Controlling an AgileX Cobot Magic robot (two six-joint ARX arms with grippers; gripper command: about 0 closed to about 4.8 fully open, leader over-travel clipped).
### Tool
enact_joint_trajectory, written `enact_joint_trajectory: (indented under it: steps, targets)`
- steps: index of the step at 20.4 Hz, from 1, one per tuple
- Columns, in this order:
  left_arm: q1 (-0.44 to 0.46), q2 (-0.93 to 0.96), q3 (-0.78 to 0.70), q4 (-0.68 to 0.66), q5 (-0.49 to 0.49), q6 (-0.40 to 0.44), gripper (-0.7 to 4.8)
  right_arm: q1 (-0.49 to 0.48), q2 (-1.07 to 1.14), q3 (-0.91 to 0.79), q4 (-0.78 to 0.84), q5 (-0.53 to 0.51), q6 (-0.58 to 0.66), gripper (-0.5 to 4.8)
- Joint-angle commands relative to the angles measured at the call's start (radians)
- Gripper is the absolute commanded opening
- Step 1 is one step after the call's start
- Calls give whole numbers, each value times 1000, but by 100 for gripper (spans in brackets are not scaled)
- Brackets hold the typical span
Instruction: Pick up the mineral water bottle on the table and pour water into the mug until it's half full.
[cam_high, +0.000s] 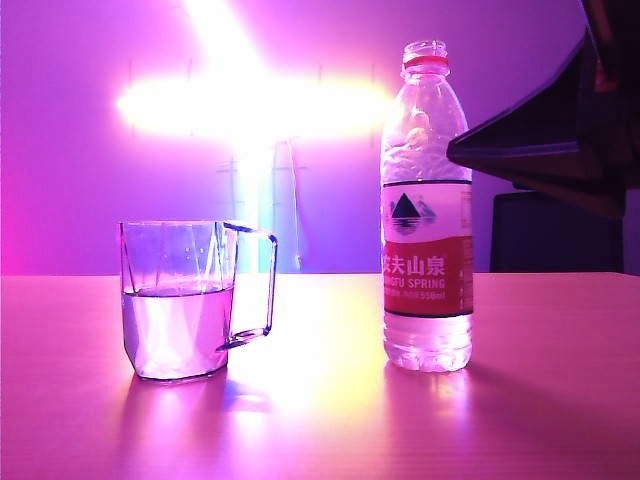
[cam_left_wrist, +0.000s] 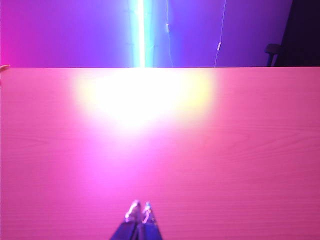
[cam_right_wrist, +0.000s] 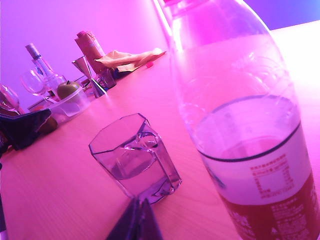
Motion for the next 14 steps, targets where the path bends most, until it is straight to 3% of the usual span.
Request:
enact_joint_trajectory:
  steps: [1,4,10,14]
  targets:
    - [-2,2,4,13,4,-3,-2,0,-2,-4,16,2,0,-5]
    - [-1,2,4,13,5,-3,-2,13,-33,-3,-21,24,-11,-6]
    - [-1,2,4,13,10,-3,-2,-4,-66,-4,-35,113,-193,-5]
    - [-2,2,4,13,9,-3,-2,-137,-225,-4,-134,60,-252,-6]
